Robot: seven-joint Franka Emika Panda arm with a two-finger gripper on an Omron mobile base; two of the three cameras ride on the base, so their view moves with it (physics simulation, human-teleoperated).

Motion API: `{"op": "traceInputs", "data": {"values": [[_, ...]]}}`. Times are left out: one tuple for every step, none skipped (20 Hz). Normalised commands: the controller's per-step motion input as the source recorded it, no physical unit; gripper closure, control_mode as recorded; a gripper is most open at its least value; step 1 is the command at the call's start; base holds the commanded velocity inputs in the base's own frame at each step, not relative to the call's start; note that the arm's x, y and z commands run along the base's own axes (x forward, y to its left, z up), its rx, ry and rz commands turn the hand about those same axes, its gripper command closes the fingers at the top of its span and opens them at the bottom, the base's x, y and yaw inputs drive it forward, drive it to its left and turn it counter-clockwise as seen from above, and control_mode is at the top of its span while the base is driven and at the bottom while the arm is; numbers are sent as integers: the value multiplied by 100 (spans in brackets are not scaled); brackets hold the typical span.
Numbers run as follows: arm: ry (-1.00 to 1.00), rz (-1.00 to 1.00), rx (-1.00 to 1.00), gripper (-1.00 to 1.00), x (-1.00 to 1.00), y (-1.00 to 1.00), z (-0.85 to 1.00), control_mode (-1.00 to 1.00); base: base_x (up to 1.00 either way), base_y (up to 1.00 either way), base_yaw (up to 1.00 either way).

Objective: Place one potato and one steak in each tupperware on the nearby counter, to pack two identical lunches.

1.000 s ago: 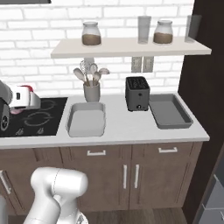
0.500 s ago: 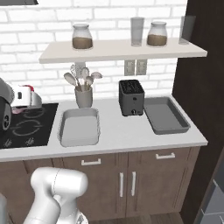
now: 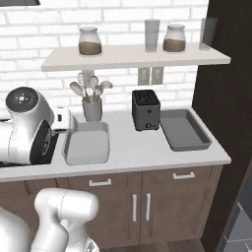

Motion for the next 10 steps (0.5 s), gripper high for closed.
{"op": "traceInputs", "data": {"values": [[1, 0, 0, 100, 71, -46, -77, -100, 0, 0, 0], [1, 0, 0, 100, 79, -27, -75, -100, 0, 0, 0], [1, 0, -7, 100, 89, -6, -74, -100, 0, 0, 0], [2, 0, -15, 100, 100, 0, -71, -100, 0, 0, 0], [3, 0, -19, 100, 100, 0, -70, -100, 0, 0, 0], [2, 0, -23, 100, 100, 16, -65, -100, 0, 0, 0], [1, 0, -26, 100, 100, 36, -58, -100, 0, 0, 0], [1, 0, -27, 100, 100, 46, -50, -100, 0, 0, 0], [4, 0, -25, 100, 100, 49, -41, -100, 0, 0, 0], [7, 0, -17, 100, 100, 44, -32, -100, 0, 0, 0]]}}
